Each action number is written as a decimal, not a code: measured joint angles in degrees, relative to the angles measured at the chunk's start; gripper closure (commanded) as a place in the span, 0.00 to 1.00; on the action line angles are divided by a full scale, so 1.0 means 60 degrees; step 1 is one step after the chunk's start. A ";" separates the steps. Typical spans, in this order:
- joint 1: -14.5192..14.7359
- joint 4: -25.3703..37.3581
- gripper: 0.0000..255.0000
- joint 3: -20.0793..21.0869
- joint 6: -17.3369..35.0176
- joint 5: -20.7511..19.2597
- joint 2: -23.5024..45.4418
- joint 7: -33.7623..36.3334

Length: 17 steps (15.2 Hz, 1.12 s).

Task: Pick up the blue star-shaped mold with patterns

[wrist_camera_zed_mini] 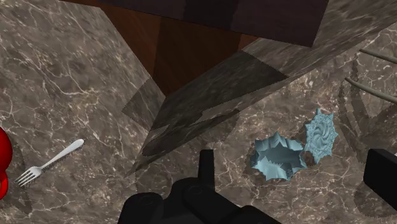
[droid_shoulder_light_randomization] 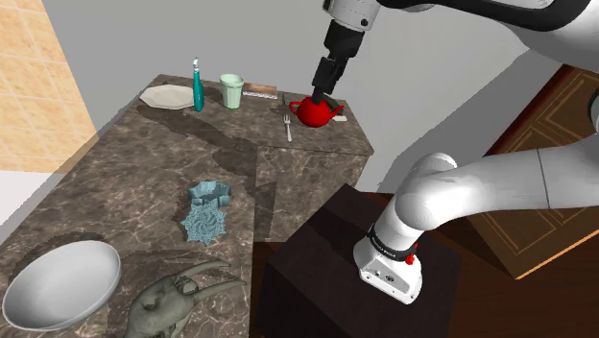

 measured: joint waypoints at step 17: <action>0.0278 -0.0135 0.00 0.1914 0.3622 0.0792 0.4173 0.1984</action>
